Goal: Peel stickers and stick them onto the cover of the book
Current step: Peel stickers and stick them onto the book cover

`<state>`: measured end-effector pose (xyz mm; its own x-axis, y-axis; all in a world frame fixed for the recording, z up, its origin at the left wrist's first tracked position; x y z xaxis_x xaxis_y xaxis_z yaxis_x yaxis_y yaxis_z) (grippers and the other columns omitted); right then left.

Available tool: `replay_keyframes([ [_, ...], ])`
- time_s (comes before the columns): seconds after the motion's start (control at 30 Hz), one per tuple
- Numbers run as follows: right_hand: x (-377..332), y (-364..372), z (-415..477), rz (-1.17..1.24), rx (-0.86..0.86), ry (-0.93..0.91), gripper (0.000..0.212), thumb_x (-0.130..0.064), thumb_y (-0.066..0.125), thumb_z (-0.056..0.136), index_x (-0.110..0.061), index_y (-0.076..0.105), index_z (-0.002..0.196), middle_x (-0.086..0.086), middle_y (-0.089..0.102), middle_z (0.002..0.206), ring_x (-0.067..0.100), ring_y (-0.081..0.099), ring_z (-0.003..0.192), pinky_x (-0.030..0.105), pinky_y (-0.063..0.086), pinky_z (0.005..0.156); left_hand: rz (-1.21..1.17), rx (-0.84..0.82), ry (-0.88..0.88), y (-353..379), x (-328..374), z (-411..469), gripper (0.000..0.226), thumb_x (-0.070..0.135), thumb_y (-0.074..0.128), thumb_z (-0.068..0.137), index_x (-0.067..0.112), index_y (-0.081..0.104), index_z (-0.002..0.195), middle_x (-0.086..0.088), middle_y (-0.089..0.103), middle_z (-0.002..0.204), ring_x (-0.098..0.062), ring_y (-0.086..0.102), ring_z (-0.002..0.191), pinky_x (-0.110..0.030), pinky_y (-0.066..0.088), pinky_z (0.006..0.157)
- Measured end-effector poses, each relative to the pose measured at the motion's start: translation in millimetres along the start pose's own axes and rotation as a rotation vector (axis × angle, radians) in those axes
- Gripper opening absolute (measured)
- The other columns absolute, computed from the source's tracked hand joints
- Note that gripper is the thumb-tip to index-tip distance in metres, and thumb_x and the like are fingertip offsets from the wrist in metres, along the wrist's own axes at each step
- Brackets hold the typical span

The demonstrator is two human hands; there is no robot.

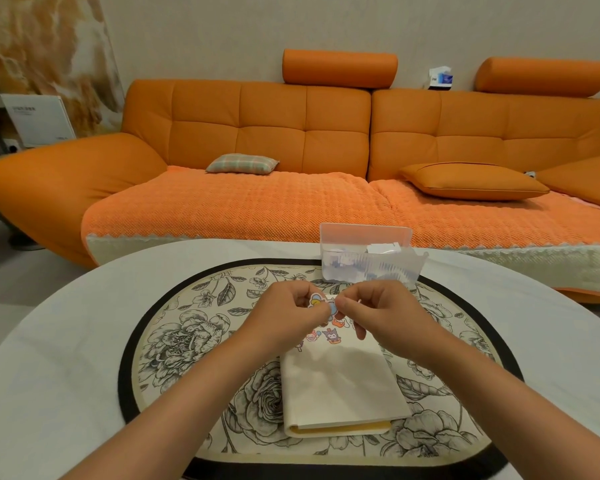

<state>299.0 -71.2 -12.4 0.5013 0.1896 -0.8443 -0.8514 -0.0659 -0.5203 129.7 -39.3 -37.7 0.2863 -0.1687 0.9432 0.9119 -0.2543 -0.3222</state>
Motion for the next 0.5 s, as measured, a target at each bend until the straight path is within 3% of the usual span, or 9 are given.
replay_keyframes([
  [0.13,1.8,2.1,-0.4,-0.094,0.009,-0.064,0.021,-0.022,0.061,0.098,-0.017,0.076,0.085,-0.016,0.059,0.051,0.001,0.048,0.046,0.014,0.036,0.048,0.009,0.006,-0.002,1.6,0.4,-0.3,0.017,0.036,0.069,0.072,0.019,0.069,0.069,0.0,0.066,0.064,-0.017,0.055,0.06,-0.034,0.045,0.061],
  [0.27,4.5,4.7,-0.1,-0.162,0.047,-0.144,0.02,-0.022,0.062,0.095,-0.023,0.074,0.078,-0.007,0.057,0.053,0.01,0.044,0.05,0.032,0.035,0.05,0.034,0.013,0.023,2.3,-0.2,-0.8,0.014,0.027,0.072,0.081,0.016,0.07,0.072,0.0,0.064,0.062,-0.016,0.054,0.057,-0.032,0.042,0.059],
  [0.4,6.9,6.5,0.8,-0.276,0.065,-0.176,0.019,-0.024,0.061,0.093,-0.024,0.073,0.078,-0.006,0.058,0.054,0.005,0.04,0.047,0.03,0.033,0.05,0.054,0.005,0.025,3.7,-0.3,-1.3,0.015,0.024,0.072,0.085,0.015,0.07,0.072,0.003,0.06,0.057,-0.015,0.05,0.054,-0.032,0.041,0.056],
  [0.5,5.1,4.2,0.5,-0.185,0.055,-0.128,0.022,-0.023,0.062,0.096,-0.024,0.075,0.078,-0.012,0.058,0.052,0.004,0.043,0.046,0.022,0.035,0.049,0.048,0.017,0.009,1.4,-0.1,-1.2,0.016,0.03,0.072,0.081,0.017,0.07,0.072,0.001,0.063,0.062,-0.015,0.053,0.058,-0.032,0.043,0.058],
])
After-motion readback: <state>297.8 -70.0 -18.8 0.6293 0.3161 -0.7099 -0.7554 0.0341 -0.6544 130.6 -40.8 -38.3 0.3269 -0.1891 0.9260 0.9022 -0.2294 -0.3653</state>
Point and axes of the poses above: each hand's wrist, its own z-axis towards the middle knuckle, its own y-axis out of the palm, x = y × z, the point moved 3 cm from there along z, towards the middle knuckle
